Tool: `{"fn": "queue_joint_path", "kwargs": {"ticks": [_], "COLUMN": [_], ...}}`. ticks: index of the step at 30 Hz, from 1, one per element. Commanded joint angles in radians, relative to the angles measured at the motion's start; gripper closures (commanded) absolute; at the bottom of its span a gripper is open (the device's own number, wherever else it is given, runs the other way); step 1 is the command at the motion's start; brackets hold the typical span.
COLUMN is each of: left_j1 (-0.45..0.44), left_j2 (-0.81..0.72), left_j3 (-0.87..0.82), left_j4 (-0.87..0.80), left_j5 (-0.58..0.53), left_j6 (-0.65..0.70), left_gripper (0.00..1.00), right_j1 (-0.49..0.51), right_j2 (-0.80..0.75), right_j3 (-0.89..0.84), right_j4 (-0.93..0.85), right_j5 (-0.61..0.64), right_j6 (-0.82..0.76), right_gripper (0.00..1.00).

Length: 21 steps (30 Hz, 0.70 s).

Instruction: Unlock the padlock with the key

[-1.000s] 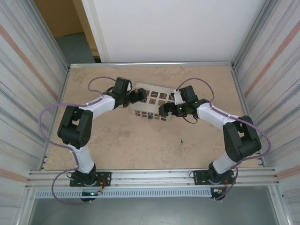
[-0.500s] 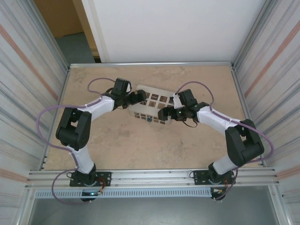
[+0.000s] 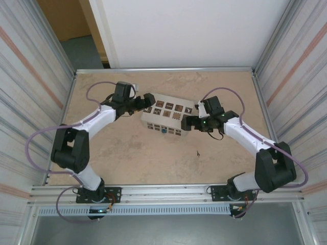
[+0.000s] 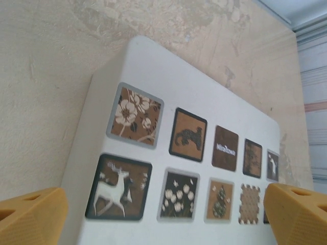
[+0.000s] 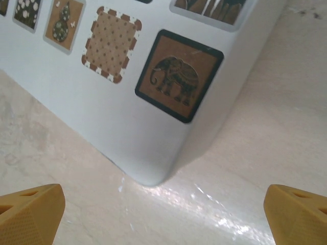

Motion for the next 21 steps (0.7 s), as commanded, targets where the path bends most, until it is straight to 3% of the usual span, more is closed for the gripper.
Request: {"fn": "queue_joint_path", "kwargs": {"ticks": [1, 12, 21], "left_j1": [0.001, -0.023, -0.119], "left_j2": [-0.111, -0.486, -0.668], "left_j3": [-0.058, -0.335, -0.536], "left_j4": [-0.047, -0.084, -0.058], "left_j5": [-0.01, -0.053, -0.097], "left_j6": [0.036, -0.013, -0.11], "left_gripper": [0.01, 0.01, 0.01], "right_j1": [-0.007, 0.007, 0.056], "right_j2": [-0.069, -0.184, -0.168], "right_j3": [-0.013, -0.082, -0.153], "right_j4": [-0.138, -0.351, -0.361], "right_j5": [0.055, 0.111, 0.131], "right_j6": [-0.032, 0.007, 0.057], "right_gripper": [0.06, 0.17, 0.2]}}
